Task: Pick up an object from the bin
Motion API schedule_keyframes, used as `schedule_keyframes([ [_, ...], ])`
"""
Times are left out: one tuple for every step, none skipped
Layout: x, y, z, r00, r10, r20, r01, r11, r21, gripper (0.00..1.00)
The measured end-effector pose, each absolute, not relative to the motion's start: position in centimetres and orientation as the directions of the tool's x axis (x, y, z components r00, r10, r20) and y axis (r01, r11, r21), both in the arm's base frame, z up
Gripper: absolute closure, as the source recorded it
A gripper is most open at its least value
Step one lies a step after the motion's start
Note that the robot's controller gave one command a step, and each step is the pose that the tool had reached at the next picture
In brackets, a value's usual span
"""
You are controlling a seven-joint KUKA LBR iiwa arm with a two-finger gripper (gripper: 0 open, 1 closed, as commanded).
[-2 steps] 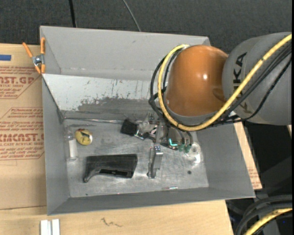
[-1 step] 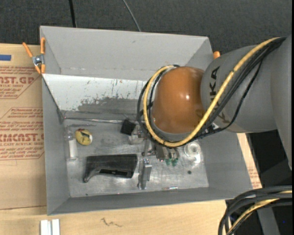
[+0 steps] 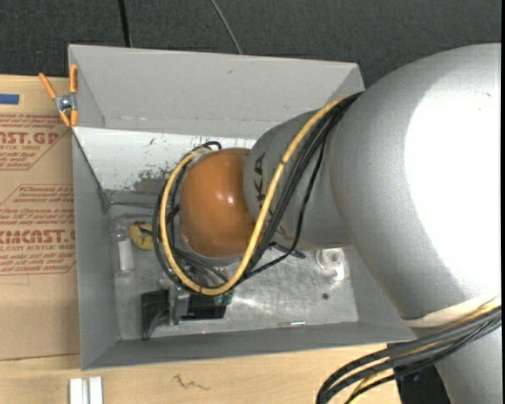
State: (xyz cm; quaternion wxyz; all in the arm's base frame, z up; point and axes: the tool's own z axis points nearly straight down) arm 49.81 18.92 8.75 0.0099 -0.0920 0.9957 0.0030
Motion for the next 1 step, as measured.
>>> schedule_keyframes([
  [49.81, 18.91, 8.75, -0.983, -0.183, -0.02, -0.183, 0.983, 0.004, 1.0],
])
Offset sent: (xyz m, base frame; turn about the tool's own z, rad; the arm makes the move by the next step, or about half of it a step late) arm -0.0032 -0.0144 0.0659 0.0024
